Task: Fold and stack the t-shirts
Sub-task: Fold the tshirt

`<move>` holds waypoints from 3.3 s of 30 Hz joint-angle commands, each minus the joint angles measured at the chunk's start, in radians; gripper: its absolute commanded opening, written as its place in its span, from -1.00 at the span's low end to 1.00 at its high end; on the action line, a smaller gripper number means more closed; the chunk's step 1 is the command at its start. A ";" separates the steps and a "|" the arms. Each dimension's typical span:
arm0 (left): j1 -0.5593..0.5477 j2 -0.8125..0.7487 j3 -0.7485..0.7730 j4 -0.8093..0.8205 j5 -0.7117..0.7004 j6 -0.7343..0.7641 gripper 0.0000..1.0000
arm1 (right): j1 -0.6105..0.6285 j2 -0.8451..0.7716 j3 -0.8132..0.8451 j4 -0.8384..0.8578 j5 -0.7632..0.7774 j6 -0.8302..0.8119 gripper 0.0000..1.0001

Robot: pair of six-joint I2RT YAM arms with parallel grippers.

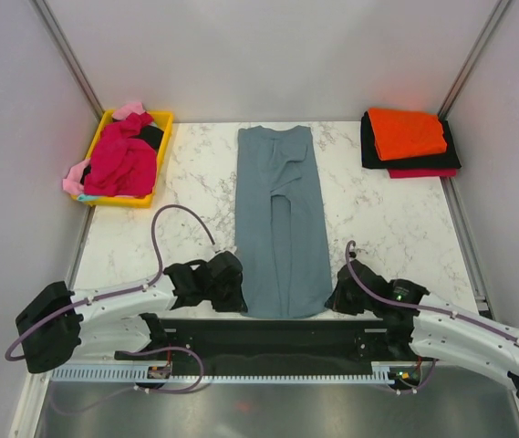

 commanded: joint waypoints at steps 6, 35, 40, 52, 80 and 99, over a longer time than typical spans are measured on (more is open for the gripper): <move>-0.024 0.006 0.282 -0.259 -0.170 0.011 -0.96 | 0.002 0.084 0.330 -0.156 0.206 -0.112 -1.00; 0.506 0.751 1.173 -0.297 -0.040 0.447 -0.96 | -0.559 1.023 1.112 0.161 -0.001 -0.619 -1.00; 0.536 0.894 1.282 -0.303 0.000 0.462 -0.93 | -0.590 1.133 1.175 0.161 -0.024 -0.613 -1.00; 0.668 1.207 1.759 -0.556 -0.087 0.480 -0.09 | -0.703 1.396 1.529 0.100 -0.131 -0.631 0.56; 0.555 0.494 0.469 0.040 0.101 0.332 0.05 | -0.712 0.845 0.399 0.514 -0.484 -0.476 0.56; 0.552 0.638 0.429 0.233 0.095 0.250 -0.77 | -0.714 0.920 0.403 0.565 -0.470 -0.490 -0.67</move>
